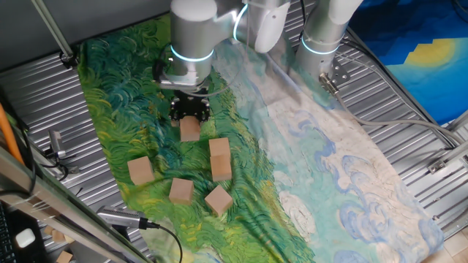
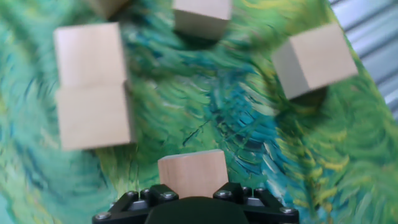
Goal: Stack the blocks into a pyramid shape
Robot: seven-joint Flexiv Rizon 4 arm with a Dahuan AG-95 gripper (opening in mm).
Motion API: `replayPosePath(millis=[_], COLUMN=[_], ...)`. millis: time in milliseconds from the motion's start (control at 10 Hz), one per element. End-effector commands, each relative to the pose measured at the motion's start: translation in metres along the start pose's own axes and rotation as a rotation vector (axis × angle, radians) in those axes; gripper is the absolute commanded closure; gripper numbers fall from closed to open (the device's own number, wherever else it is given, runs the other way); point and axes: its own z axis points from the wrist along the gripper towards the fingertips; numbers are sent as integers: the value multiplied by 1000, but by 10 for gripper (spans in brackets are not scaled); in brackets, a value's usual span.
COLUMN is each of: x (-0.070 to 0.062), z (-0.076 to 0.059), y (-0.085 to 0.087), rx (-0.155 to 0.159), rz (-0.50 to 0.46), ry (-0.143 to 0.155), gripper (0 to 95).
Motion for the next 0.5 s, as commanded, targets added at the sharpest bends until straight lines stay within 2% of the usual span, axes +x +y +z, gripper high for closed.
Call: replayPosePath(millis=[100, 400, 500], x=[4, 4, 4], z=[3, 8, 10], y=[3, 5, 5], rx=[-91, -170, -192], rz=[-44, -35, -39], ry=[-56, -81, -76], gripper=[950, 950, 950])
